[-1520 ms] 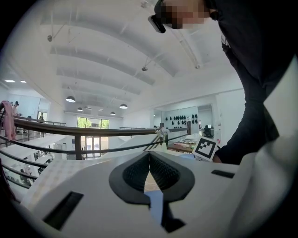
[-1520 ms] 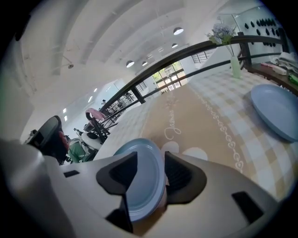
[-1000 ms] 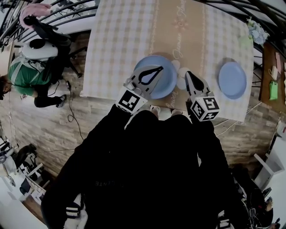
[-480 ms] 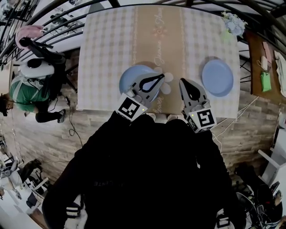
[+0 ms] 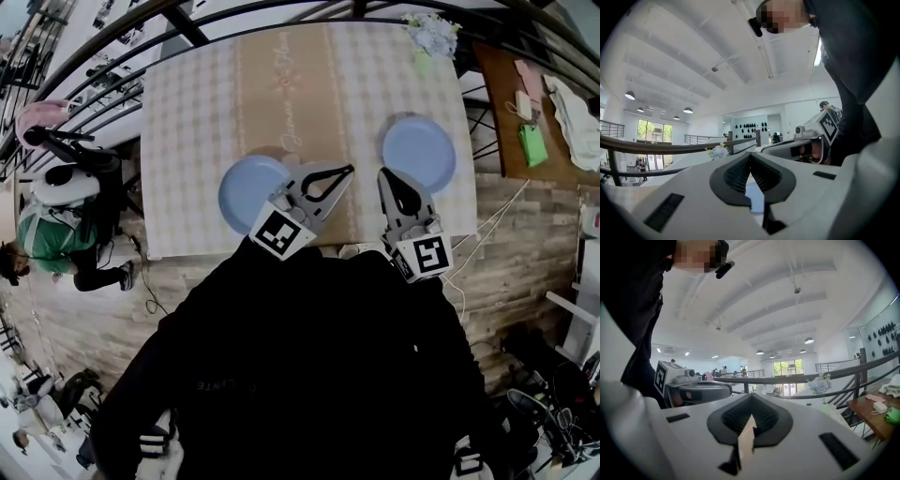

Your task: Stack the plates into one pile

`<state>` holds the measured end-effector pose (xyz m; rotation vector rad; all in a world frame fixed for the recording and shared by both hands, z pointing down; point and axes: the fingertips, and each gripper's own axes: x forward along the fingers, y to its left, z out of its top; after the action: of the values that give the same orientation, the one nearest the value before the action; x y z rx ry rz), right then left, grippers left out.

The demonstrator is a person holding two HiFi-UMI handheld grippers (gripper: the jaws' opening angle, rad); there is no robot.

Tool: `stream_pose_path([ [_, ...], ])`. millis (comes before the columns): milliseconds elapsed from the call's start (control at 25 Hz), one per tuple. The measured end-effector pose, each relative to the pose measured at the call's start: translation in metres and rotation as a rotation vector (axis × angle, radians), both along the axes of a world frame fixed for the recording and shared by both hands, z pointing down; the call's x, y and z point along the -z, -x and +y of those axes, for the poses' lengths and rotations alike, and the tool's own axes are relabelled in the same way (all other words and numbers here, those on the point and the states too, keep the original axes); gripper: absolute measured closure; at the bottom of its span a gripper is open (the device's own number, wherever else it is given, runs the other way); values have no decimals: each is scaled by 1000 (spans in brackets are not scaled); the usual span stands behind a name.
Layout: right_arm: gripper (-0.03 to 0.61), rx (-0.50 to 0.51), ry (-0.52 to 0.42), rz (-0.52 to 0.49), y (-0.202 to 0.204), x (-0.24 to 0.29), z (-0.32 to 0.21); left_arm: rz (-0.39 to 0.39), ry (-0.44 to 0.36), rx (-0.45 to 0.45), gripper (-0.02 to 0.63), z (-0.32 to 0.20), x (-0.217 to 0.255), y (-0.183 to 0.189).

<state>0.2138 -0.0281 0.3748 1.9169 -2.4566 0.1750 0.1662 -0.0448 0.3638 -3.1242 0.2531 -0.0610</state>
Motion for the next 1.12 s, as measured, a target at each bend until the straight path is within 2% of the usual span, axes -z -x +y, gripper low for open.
stream_pose_path([
  [160,574,-63,23,10,-37,-4,13,4,12,-30,594,9,-3,-38],
  [480,572,-224,128,5,-126,-47,40,6,29,-86,594,24,-16,-104],
  [1120,557,-351,358,-40,-240,-157,62,-24,69,-115,594,40,-57,-200],
])
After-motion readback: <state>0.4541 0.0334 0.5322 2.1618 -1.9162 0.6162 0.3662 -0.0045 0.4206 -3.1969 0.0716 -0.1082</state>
